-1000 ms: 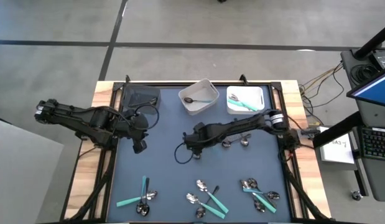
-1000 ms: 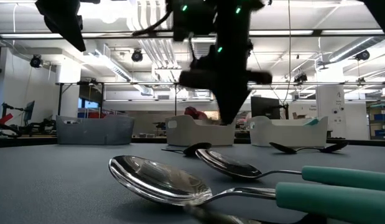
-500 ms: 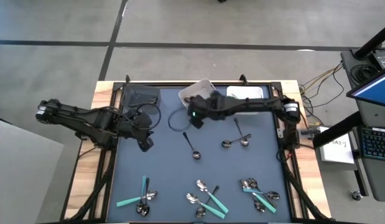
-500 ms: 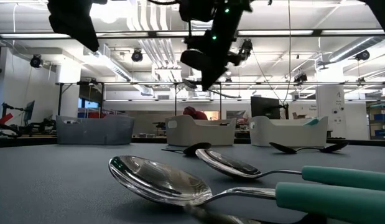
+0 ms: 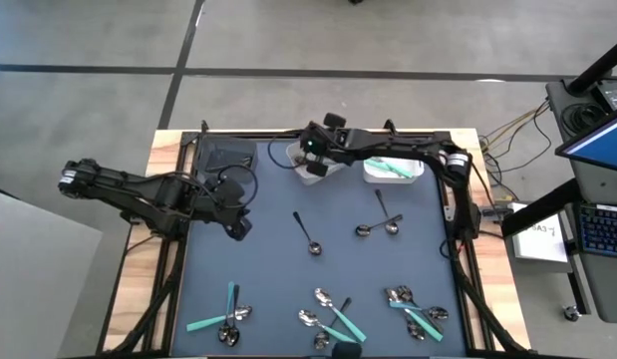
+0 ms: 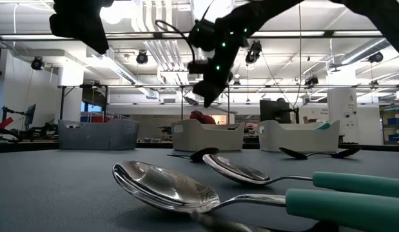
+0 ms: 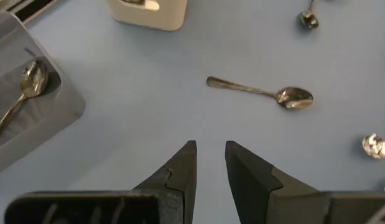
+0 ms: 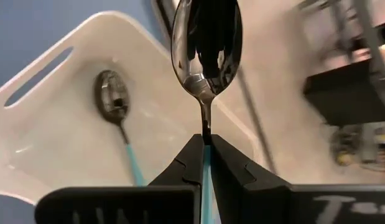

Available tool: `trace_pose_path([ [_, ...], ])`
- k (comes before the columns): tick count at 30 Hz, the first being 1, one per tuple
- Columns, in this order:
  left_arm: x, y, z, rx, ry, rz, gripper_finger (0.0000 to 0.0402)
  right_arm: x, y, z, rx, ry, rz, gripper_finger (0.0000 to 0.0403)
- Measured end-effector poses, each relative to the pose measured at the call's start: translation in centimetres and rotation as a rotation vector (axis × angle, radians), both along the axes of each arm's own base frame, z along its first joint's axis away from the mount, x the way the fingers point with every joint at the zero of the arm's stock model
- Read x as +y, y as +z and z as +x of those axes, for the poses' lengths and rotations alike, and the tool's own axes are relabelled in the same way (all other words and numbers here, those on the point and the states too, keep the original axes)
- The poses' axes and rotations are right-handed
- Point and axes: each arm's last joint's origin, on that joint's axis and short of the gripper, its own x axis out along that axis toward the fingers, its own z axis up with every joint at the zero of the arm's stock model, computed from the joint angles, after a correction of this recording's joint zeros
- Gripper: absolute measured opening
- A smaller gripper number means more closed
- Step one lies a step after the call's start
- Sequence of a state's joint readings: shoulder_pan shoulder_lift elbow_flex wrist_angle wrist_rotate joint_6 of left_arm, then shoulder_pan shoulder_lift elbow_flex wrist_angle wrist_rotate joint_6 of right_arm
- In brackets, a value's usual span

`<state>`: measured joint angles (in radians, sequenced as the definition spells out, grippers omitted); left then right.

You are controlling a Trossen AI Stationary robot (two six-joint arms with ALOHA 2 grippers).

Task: Sort silverware by color (type)
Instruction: Put the blue spoon into the gray bin, then put the black spoon into the black bin

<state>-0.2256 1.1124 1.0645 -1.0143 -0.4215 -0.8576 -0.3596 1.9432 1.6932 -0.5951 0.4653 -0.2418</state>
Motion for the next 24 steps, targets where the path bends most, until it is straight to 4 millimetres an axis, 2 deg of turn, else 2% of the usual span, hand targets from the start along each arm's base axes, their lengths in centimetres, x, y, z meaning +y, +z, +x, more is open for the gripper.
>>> trace_pose_path([
  [7,-0.1,-0.2,0.4,0.004,-0.002,0.020,0.0068,-1.8,-3.0,0.4,0.043,0.003,0.047,0.0020],
  [12,0.0,-0.2,0.4,0.013,-0.022,0.037,0.0068,-2.0,-3.5,0.4,0.040,-0.016,0.057,0.0022],
  [15,0.0,-0.2,0.4,0.019,-0.035,0.069,0.0068,-1.9,-3.0,0.3,0.021,-0.029,0.062,0.0034],
  [20,0.1,-0.2,0.7,0.027,-0.073,0.102,0.0068,-1.7,-1.1,-0.3,-0.053,-0.082,0.073,0.0076],
  [24,0.2,-0.2,0.9,0.060,-0.163,0.167,0.0068,-1.1,0.4,-1.3,-0.111,-0.190,0.136,0.0106],
])
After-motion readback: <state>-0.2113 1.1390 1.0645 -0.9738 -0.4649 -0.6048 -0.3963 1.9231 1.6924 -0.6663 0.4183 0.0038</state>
